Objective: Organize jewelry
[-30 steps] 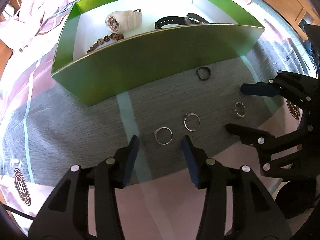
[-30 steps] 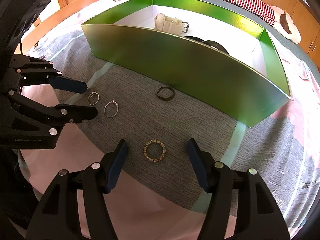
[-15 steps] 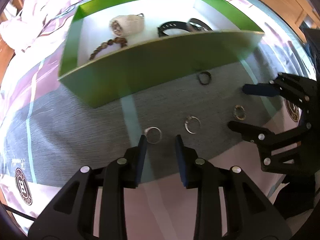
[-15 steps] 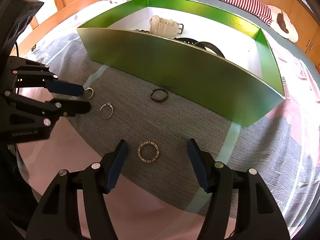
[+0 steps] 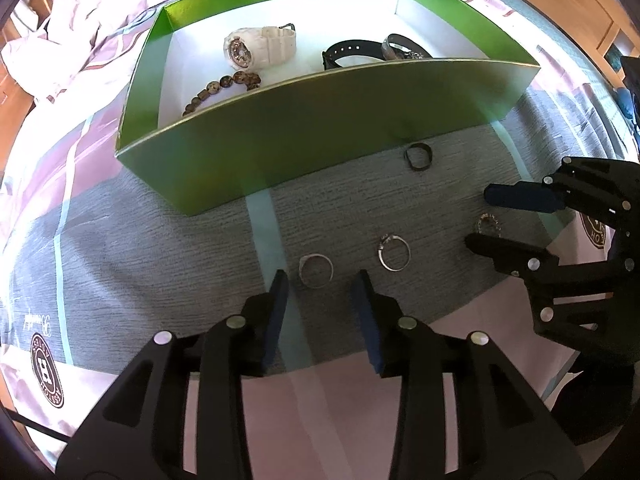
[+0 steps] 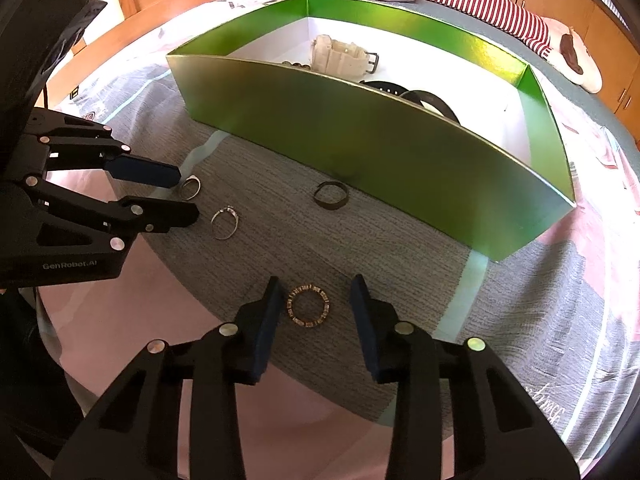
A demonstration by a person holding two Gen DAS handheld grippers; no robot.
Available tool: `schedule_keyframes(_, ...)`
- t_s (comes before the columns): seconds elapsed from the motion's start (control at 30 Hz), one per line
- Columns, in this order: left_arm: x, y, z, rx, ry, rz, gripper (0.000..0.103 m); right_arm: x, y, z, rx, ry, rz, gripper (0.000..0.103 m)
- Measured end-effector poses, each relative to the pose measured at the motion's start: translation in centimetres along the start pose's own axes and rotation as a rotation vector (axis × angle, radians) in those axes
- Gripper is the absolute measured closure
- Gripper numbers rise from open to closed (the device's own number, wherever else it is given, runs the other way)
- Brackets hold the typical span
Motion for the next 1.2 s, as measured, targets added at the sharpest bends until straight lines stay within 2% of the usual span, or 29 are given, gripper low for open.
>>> schedule_keyframes(0.07,-0.1,0.0,0.1,-0.001,0.001,0.0,0.067,0.0,0.0,-0.2,-0.005,-0.008,0.007,0.06)
schedule_keyframes(0.2,-0.2,-0.1,0.2,-0.007,0.004,-0.006,0.067,0.2,0.1,-0.1,0.008,-0.002,0.005,0.06)
schedule_keyframes(0.23,-0.2,-0.2,-0.1,-0.011,0.002,-0.007,0.068,0.2,0.1,0.0,0.012,0.002,0.004,0.062)
schedule_keyframes(0.27,-0.2,-0.2,-0.4,-0.012,-0.002,-0.009,0.07,0.2,0.1,0.1,0.013,0.008,0.002,0.072)
schedule_keyframes(0.33,-0.1,-0.1,-0.8,-0.013,-0.008,-0.014,0.084,0.1,0.2,0.3,0.0,0.01,-0.004,0.082)
schedule_keyframes(0.57,-0.3,0.8,-0.6,-0.023,0.007,-0.04,0.086,-0.4,0.9,-0.3,-0.001,-0.029,-0.042,0.082)
schedule_keyframes(0.7,-0.7,2.6,-0.5,-0.013,0.01,-0.097,0.086,-1.3,2.7,-1.0,0.001,-0.053,-0.111,0.082)
schedule_keyframes(0.8,-1.7,5.3,-0.3,0.003,-0.002,-0.18,0.086,-2.8,5.1,-1.5,0.015,-0.054,-0.207,0.082)
schedule_keyframes(0.87,-3.5,7.5,0.4,0.041,0.003,-0.253,0.086,-4.6,6.7,-2.3,0.02,-0.078,-0.282,0.082)
schedule_keyframes(0.97,-5.7,9.0,1.9,0.077,0.049,-0.326,0.086,-7.2,7.4,-4.1,0.023,-0.125,-0.348,0.082)
schedule_keyframes(1.03,-7.1,8.4,3.0,0.061,0.09,-0.334,0.086,-8.6,6.3,-5.6,0.047,-0.154,-0.334,0.082)
schedule_keyframes(1.1,-8.3,6.9,4.3,0.04,0.136,-0.308,0.086,-9.2,4.8,-6.8,0.088,-0.168,-0.306,0.082)
schedule_keyframes(1.2,-8.7,4.5,5.2,0.005,0.161,-0.264,0.086,-8.3,2.9,-8.8,0.138,-0.218,-0.25,0.082)
Point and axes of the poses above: each gripper's, at about its wrist camera, not at the fingertips, and y roughly against the way its jaws point, z to its left, x to its underside, the point moved 1 cm from there along -y, roughly the way its jaws point, and after that the axes turned 3 degrees about x, right-handed, at the moved point
